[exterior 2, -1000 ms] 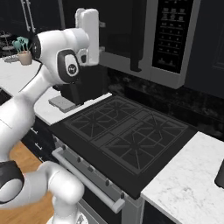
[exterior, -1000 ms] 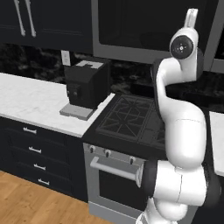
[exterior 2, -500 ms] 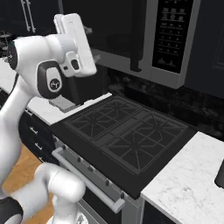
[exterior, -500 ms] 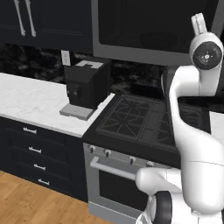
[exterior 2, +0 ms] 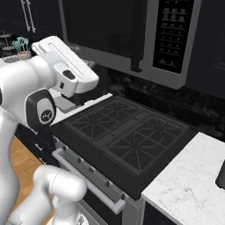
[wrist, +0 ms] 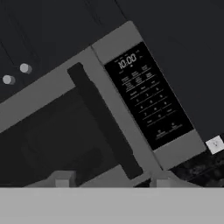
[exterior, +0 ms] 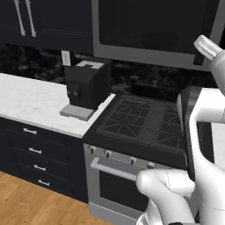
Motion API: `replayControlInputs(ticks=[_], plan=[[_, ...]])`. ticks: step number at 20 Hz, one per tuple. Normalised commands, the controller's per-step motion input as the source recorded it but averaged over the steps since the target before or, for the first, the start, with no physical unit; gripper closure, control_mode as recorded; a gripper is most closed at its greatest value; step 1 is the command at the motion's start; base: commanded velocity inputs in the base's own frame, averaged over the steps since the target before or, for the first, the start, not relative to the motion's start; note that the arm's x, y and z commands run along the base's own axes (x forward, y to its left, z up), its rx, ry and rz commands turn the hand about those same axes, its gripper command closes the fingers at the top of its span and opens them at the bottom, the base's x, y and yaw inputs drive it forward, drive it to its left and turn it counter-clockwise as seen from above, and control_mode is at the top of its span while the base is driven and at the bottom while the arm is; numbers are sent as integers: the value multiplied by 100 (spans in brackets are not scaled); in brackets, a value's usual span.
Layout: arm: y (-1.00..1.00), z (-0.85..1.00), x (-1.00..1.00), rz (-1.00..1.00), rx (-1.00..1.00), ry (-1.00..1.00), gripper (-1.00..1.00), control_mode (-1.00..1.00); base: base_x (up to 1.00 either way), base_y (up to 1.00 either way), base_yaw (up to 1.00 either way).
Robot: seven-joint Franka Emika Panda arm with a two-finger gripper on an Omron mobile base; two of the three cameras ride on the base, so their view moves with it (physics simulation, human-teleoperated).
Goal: Pick the broccoli from the sink and place it in the bowl. Then pick the bowl and place it in the microwave. Then close the microwave door and press the start button.
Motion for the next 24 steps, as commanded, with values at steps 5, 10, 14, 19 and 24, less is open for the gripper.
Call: replayControlInputs(ticks=[5, 10, 14, 19, 24], plan=[[1, -12, -56, 1, -43, 12, 100, -100, 0, 0, 0], [-8, -12, -21, -1, -23, 8, 100, -100, 0, 0, 0], [-21, -15, -1, 0, -11, 4, 100, -100, 0, 0, 0], [-30, -1, 5, 0, -2, 4, 100, -100, 0, 0, 0], [-22, 0, 17, 0, 0, 2, 100, -100, 0, 0, 0]])
